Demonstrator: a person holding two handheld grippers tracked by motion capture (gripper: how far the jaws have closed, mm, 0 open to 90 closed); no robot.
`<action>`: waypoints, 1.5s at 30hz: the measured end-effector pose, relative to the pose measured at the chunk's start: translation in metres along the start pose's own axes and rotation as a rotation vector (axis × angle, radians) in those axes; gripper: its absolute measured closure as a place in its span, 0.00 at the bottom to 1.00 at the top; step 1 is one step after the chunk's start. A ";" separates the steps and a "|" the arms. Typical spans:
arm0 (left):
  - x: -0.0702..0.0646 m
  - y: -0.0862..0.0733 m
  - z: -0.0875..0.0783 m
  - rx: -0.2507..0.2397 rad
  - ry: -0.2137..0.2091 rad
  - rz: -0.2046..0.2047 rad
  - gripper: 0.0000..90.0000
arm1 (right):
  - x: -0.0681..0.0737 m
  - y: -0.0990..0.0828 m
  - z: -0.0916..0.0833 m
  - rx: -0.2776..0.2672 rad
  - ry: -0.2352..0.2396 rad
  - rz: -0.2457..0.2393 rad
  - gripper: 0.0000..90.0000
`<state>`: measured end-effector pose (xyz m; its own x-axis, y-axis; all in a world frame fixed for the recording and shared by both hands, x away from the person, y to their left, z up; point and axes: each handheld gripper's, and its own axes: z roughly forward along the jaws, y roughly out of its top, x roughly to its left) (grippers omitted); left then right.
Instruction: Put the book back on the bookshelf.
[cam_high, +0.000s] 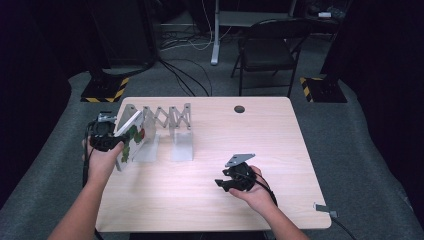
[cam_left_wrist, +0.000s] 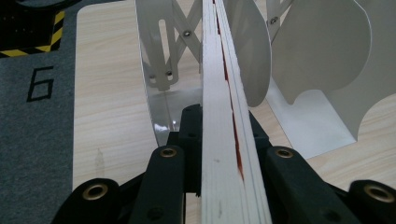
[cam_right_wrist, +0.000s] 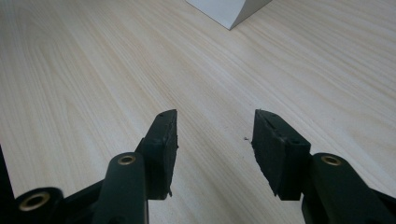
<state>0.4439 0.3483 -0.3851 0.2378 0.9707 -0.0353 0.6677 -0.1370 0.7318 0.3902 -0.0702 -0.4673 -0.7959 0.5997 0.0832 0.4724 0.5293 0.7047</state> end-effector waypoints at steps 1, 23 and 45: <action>0.000 0.000 0.001 0.002 0.000 0.001 0.84 | 0.000 0.000 0.000 -0.001 -0.002 0.001 0.56; -0.001 -0.014 0.030 0.007 0.051 -0.035 0.84 | 0.001 -0.001 0.000 0.005 0.002 -0.003 0.56; -0.002 -0.022 0.050 0.056 0.078 -0.043 0.84 | 0.002 -0.001 0.000 0.003 0.002 -0.003 0.56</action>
<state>0.4632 0.3392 -0.4351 0.1540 0.9880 -0.0116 0.7150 -0.1033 0.6915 0.3886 -0.0697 -0.4683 -0.7982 0.5967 0.0824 0.4710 0.5329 0.7030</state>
